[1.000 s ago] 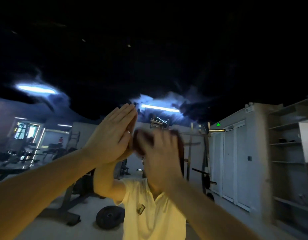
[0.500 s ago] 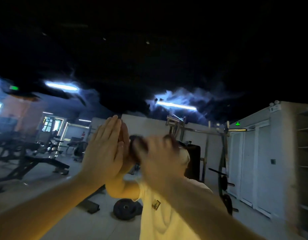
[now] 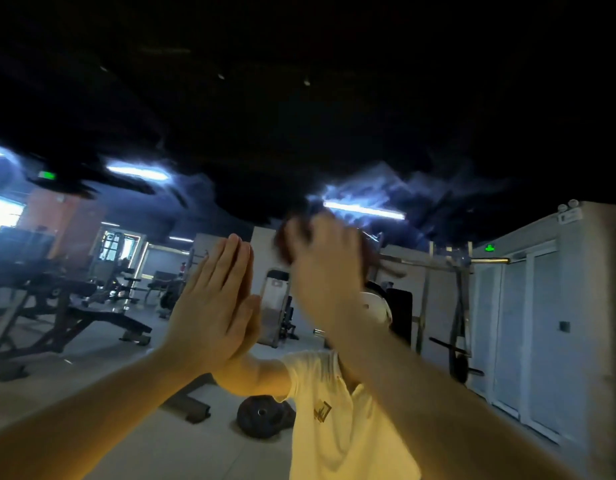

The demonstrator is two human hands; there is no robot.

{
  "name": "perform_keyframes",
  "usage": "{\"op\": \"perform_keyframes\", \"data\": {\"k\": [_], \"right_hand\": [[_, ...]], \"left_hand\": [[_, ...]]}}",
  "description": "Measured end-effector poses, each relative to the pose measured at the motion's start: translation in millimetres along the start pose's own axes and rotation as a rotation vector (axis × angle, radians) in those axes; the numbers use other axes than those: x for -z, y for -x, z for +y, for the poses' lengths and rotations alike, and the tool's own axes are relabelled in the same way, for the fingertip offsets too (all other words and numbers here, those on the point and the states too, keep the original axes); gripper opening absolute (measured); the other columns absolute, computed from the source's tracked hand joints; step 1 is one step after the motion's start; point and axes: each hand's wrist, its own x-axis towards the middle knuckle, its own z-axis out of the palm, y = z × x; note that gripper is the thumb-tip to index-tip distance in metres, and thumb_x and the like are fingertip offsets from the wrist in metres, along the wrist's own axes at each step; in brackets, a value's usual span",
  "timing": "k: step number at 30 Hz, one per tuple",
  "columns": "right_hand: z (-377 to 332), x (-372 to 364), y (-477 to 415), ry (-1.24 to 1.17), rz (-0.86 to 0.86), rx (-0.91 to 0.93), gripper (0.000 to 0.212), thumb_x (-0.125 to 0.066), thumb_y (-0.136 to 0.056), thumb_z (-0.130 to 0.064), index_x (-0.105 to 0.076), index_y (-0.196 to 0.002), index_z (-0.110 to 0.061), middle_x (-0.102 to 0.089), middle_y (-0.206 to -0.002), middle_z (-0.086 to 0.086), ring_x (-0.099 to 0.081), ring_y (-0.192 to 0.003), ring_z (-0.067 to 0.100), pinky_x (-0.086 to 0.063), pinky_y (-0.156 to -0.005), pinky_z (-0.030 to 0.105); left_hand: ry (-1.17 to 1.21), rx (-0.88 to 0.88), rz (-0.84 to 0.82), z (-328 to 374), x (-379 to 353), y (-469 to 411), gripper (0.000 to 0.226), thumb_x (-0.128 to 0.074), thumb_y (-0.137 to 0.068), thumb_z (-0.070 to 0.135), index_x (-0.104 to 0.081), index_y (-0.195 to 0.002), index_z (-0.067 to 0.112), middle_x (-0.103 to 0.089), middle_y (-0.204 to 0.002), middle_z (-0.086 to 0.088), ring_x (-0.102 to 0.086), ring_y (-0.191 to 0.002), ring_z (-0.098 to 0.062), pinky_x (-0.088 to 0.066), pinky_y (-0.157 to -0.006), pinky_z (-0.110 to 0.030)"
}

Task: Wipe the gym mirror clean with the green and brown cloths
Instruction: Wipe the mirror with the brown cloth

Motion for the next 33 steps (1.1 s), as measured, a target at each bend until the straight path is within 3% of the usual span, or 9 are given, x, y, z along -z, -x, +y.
{"op": "perform_keyframes", "data": {"k": [3,5,9,12,17,20,26,29,33], "right_hand": [[-22,1,34,-0.090,-0.198,0.434,0.065,-0.073,-0.085,-0.036,-0.049,-0.142,-0.019,-0.053,-0.128,0.011,-0.051,-0.119,0.029,-0.043,-0.105,0.048],[9,12,12,-0.010,-0.190,0.468,0.060,-0.072,-0.085,-0.029,-0.051,-0.140,-0.019,-0.055,-0.126,0.012,-0.054,-0.115,0.031,-0.047,-0.100,0.051],[102,32,-44,0.209,0.037,-0.167,0.056,-0.062,-0.092,-0.020,-0.046,-0.146,-0.019,-0.046,-0.133,0.021,-0.050,-0.118,0.038,-0.045,-0.101,0.052],[88,25,-37,0.223,0.025,-0.379,0.071,-0.062,-0.092,-0.028,-0.033,-0.156,-0.019,-0.039,-0.141,0.023,-0.042,-0.129,0.039,-0.034,-0.112,0.052],[-24,3,64,-0.009,-0.113,0.166,0.073,-0.071,-0.084,-0.043,-0.045,-0.146,-0.014,-0.055,-0.125,0.015,-0.055,-0.114,0.031,-0.048,-0.101,0.047],[3,18,74,-0.013,-0.184,0.351,0.070,-0.073,-0.085,-0.043,-0.048,-0.145,-0.016,-0.056,-0.125,0.013,-0.057,-0.116,0.030,-0.049,-0.101,0.047],[164,68,75,0.258,0.003,-0.360,0.068,-0.072,-0.087,-0.029,-0.047,-0.149,-0.016,-0.050,-0.117,0.023,-0.052,-0.105,0.040,-0.046,-0.093,0.053],[159,61,95,0.194,0.042,-0.654,0.063,-0.064,-0.094,-0.029,-0.045,-0.152,-0.013,-0.048,-0.124,0.024,-0.050,-0.111,0.042,-0.041,-0.098,0.054],[78,42,120,0.107,0.013,-0.342,0.074,-0.082,-0.075,-0.037,-0.054,-0.140,-0.015,-0.058,-0.112,0.016,-0.060,-0.100,0.031,-0.053,-0.088,0.046]], "left_hand": [[0.023,-0.069,-0.033,-13,5,1,0.071,-0.026,-0.105,0.042,-0.011,-0.165,0.008,-0.004,-0.174,-0.008,-0.005,-0.160,-0.021,-0.026,-0.125,-0.056],[-0.011,-0.094,-0.053,-18,7,3,0.073,-0.025,-0.106,0.046,-0.006,-0.165,0.008,-0.001,-0.174,-0.007,-0.002,-0.161,-0.021,-0.025,-0.126,-0.054],[-0.071,-0.109,-0.066,-21,10,4,0.077,-0.020,-0.107,0.054,0.002,-0.165,0.009,0.005,-0.174,-0.008,0.001,-0.161,-0.022,-0.021,-0.126,-0.052],[-0.091,-0.116,-0.072,-20,9,4,0.077,-0.018,-0.107,0.055,0.004,-0.165,0.009,0.006,-0.174,-0.008,0.003,-0.160,-0.022,-0.017,-0.127,-0.050],[-0.158,-0.101,-0.132,-12,19,2,0.080,-0.016,-0.105,0.056,-0.010,-0.163,0.001,-0.009,-0.171,-0.018,-0.012,-0.159,-0.030,-0.028,-0.124,-0.054],[-0.176,0.009,-0.158,14,33,-4,0.093,-0.019,-0.095,0.061,-0.025,-0.157,-0.008,-0.024,-0.165,-0.027,-0.028,-0.153,-0.041,-0.030,-0.121,-0.056],[-0.057,-0.021,-0.007,82,32,-4,0.080,-0.034,-0.096,0.047,-0.025,-0.157,-0.005,-0.028,-0.163,-0.028,-0.024,-0.153,-0.040,-0.022,-0.123,-0.054],[-0.038,-0.126,0.016,109,29,0,0.075,-0.037,-0.096,0.044,-0.030,-0.155,-0.002,-0.038,-0.159,-0.025,-0.032,-0.150,-0.038,-0.026,-0.121,-0.055],[-0.056,-0.136,0.002,127,29,-6,0.076,-0.038,-0.095,0.046,-0.040,-0.152,-0.003,-0.044,-0.156,-0.024,-0.042,-0.145,-0.039,-0.028,-0.118,-0.053]]}}
